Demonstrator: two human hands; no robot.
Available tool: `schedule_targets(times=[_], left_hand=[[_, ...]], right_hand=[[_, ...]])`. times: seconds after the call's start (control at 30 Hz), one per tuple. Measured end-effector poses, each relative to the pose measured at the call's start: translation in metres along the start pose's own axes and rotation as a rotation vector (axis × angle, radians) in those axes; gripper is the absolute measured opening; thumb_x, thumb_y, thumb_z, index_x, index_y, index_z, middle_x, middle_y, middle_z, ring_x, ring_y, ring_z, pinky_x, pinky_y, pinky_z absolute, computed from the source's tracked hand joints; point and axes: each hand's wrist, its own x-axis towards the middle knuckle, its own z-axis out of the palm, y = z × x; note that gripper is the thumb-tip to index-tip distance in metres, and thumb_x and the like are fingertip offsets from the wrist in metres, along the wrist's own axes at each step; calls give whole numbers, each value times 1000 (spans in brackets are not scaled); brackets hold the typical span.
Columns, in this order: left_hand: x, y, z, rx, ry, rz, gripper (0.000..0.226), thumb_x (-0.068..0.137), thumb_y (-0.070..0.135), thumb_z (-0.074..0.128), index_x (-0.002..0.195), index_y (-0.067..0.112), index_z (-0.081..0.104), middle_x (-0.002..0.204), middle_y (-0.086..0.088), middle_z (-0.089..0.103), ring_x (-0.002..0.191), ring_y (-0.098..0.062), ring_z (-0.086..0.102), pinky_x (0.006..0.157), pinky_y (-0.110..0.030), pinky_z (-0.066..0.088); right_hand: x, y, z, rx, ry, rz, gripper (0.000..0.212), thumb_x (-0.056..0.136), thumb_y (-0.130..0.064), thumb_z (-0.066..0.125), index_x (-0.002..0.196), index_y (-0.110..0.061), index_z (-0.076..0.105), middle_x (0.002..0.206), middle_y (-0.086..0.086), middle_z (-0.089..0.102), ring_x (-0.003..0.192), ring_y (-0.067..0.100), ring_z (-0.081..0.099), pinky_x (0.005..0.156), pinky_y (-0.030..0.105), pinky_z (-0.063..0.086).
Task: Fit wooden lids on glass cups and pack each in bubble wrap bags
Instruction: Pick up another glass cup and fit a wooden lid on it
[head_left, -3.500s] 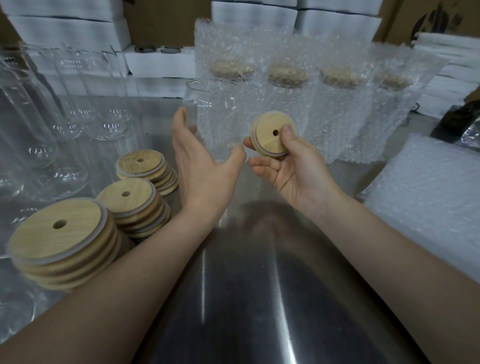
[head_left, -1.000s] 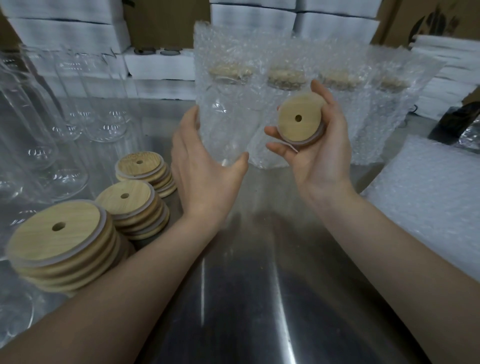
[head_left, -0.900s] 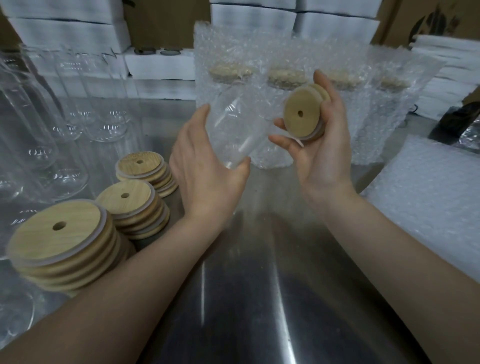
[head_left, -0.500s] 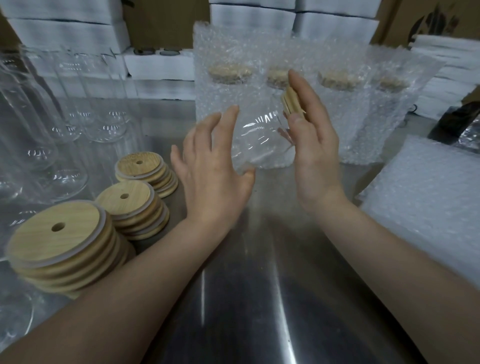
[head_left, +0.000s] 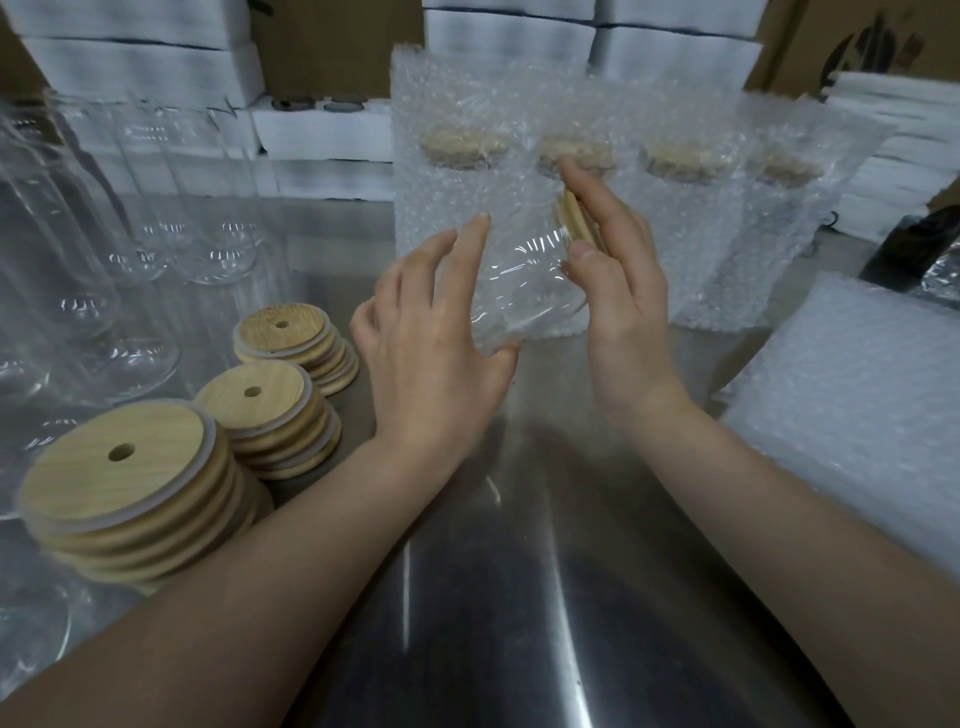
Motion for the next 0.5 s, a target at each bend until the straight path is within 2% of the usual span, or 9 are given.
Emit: schedule_targets(times=[0.13, 0.33, 0.5], left_hand=[[0, -1, 2, 9, 24, 4, 92, 66, 30, 81, 148, 27, 39, 143, -1, 49, 130, -24, 44, 99, -47, 34], [-1, -3, 2, 25, 29, 5, 92, 66, 30, 81, 148, 27, 40, 142, -1, 49, 129, -25, 44, 98, -46, 33], [-1, -3, 2, 27, 35, 3, 91, 66, 29, 80, 147, 26, 41, 141, -1, 50, 129, -26, 45, 98, -47, 34]], right_hand=[[0, -1, 1, -2, -23, -5, 45, 94, -14, 41, 137, -27, 45, 136, 2, 43, 126, -3, 43, 115, 38, 35], [-1, 1, 2, -43, -45, -10, 49, 93, -16, 39, 141, -16, 46, 138, 5, 42, 122, -13, 39, 112, 17, 30], [-1, -1, 5, -16, -46, 23, 47, 92, -20, 39, 138, -28, 44, 136, -4, 41, 132, 3, 38, 116, 43, 32]])
